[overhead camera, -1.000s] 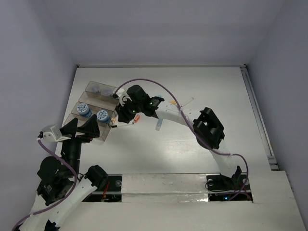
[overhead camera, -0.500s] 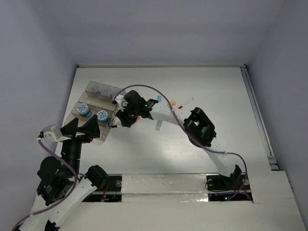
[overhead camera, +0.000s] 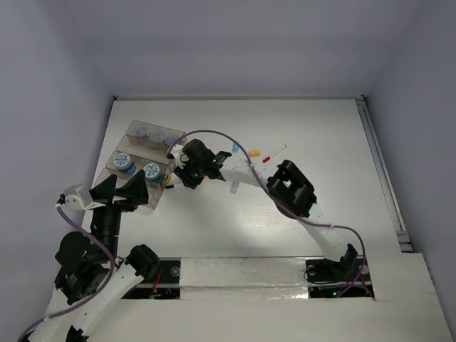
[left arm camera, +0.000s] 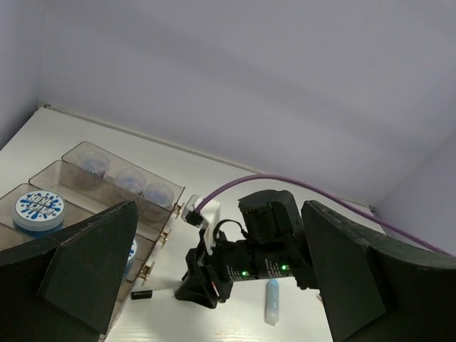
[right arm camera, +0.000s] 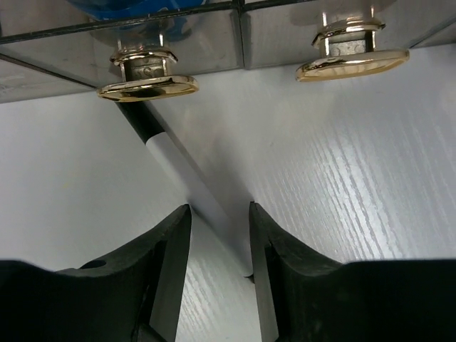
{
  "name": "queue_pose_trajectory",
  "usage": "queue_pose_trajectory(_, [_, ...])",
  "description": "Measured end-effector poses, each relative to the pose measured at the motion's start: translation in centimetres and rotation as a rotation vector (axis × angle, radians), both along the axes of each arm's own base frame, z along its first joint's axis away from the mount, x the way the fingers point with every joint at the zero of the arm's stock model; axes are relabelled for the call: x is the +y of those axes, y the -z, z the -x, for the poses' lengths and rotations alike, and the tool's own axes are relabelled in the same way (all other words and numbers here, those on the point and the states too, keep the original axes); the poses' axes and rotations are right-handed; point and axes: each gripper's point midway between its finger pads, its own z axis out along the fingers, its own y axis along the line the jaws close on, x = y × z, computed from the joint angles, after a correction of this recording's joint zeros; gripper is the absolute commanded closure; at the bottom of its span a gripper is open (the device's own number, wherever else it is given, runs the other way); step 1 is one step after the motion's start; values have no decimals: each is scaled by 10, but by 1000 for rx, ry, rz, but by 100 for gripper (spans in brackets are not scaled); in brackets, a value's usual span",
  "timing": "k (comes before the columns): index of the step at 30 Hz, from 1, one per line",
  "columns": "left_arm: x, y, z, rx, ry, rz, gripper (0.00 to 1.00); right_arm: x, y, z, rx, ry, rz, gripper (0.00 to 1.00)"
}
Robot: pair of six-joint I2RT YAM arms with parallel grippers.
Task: Sort the stationery into containers
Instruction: Pick up the pen from the center of the board.
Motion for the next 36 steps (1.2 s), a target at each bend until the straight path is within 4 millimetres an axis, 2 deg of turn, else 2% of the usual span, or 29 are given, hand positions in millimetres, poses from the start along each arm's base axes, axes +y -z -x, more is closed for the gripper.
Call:
queue_pose_trajectory(5, [0, 0, 0, 0, 1, 0, 1, -3, 1, 5, -35, 5, 11, 62])
queue_pose_trajectory(9, [-1, 0, 0, -1, 4, -1, 1, -8, 3, 17, -53, -2, 35, 53])
queue_pose_trajectory(11, [-1, 0, 0, -1, 6, -1, 1, -8, 3, 23, -65, -7, 42, 54])
queue_pose_trajectory(14, [-2, 0, 0, -2, 9, -2, 1, -7, 4, 28, -76, -9, 49, 63])
queue_pose_trajectory(16, [-2, 0, 0, -2, 11, -3, 1, -6, 4, 33, -79, -13, 50, 73])
queue_pose_trajectory(21, [-2, 0, 0, -2, 11, -3, 1, -5, 4, 42, -93, -21, 58, 87])
queue_pose_trajectory(23, [-2, 0, 0, -2, 12, -3, 1, -7, 4, 43, -98, -19, 60, 97])
queue_pose_trajectory(24, [-2, 0, 0, -2, 12, -3, 1, -9, 4, 45, -97, -19, 63, 100])
queue_pose_trajectory(28, [-1, 0, 0, -2, 6, -3, 1, -23, 4, 57, -88, -16, 84, 100])
queue_pose_trajectory(31, [-1, 0, 0, -2, 3, -3, 1, -39, 4, 72, -64, -11, 105, 100])
queue_pose_trajectory(32, [0, 0, 0, -2, 2, -2, 1, -50, 10, 81, -43, -9, 126, 100])
queue_pose_trajectory(36, [0, 0, 0, -2, 1, -2, 1, -68, -5, 99, -17, 1, 128, 100])
